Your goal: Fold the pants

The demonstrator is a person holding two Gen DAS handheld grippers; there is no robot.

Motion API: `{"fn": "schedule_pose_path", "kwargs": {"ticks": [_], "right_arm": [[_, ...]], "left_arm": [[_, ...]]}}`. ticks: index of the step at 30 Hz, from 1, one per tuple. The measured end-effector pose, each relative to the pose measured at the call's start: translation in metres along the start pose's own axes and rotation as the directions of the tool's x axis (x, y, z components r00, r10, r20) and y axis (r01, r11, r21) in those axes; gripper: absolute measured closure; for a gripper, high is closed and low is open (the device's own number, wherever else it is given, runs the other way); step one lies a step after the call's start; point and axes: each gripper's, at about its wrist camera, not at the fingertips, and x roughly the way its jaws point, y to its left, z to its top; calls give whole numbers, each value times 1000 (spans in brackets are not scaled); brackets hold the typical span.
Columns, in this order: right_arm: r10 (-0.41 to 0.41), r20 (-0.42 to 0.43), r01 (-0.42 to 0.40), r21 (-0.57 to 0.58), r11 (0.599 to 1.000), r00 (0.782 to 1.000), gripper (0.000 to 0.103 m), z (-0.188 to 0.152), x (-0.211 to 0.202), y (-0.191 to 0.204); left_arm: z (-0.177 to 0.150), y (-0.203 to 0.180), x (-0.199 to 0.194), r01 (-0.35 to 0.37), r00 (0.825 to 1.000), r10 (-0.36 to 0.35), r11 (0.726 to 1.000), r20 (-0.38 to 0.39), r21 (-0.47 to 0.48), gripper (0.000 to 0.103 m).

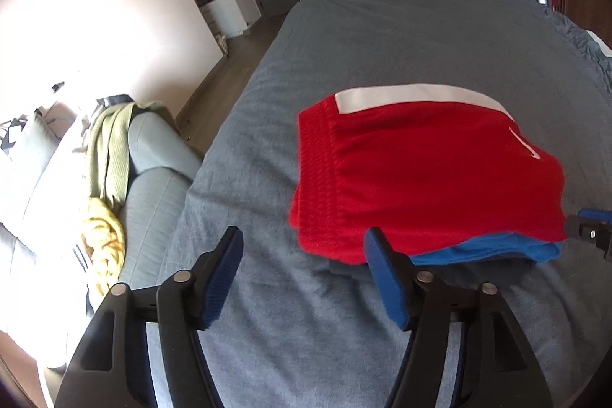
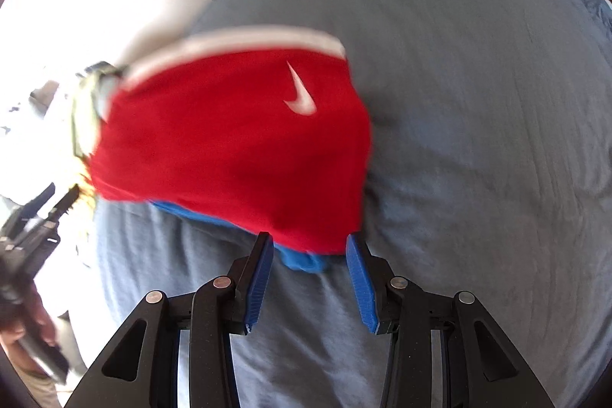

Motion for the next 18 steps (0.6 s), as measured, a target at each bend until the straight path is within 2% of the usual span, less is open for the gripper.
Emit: {"fn": "schedule_pose_path", "kwargs": {"ticks": [4,8,13,16,18], "right_arm": [[16,29,-16,-15,1000,999,62,8,1,5],[25,62,-25,5,1000,998,62,11,-4,0],[46,128,-44,-22,999,991,61,8,-25,-5],[47,173,-42,-32,999,984,43,5,-40,-8],[36,203,-26,-49,998,979,43,2,-51,-11]], "left_arm": [[2,1,5,30,999,-30,999,-11,-28,38],[0,-5,-8,45,999,-44,998,20,-45,38],[-2,-29,-34,76,996,-73,996,56,-52,36],[-3,-45,-54,68,993,-64,997,101,-40,30],[-5,-54,-69,75,990,-68,996,127,-47,24]]}}
